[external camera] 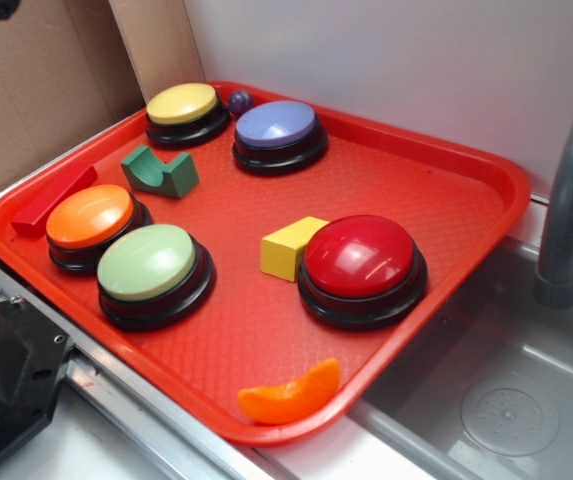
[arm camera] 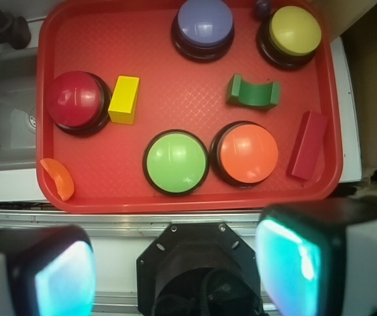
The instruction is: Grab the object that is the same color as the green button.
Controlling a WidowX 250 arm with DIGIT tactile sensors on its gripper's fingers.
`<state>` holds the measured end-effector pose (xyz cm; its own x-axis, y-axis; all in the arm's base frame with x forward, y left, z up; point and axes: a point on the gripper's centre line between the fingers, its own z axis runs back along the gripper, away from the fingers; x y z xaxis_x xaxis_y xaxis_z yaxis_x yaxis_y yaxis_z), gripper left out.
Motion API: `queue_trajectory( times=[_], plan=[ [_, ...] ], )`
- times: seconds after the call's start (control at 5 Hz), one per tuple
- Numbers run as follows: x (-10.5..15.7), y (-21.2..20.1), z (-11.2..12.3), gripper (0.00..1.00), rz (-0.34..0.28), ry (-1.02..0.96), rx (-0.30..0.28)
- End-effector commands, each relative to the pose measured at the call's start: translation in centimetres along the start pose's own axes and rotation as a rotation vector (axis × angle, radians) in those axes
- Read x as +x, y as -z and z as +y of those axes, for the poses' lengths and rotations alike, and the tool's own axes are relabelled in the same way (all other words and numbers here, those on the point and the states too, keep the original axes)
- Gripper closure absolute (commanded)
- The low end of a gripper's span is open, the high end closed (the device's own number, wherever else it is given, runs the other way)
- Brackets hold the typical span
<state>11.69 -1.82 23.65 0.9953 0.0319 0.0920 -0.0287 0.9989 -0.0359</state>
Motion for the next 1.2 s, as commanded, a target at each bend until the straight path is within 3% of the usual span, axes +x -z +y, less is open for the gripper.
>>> queue_trajectory(
  times=[0.0, 0.4, 0.6, 0.8, 1.0],
  plan=[
    [0.0, 0.0, 0.0, 0.0, 0.0, 0.0, 0.0],
    [3.2, 3.7, 3.7, 0.0, -0.033, -0.513, -0.149],
    [4.1, 5.0, 5.0, 0.0, -0.056, -0.763, -0.144],
    [6.2, 8.4, 7.1, 0.0, -0.128, -1.006, -0.132],
    [7.5, 11.2, 8.6, 0.0, -0.167, -1.248, -0.066]
  ],
)
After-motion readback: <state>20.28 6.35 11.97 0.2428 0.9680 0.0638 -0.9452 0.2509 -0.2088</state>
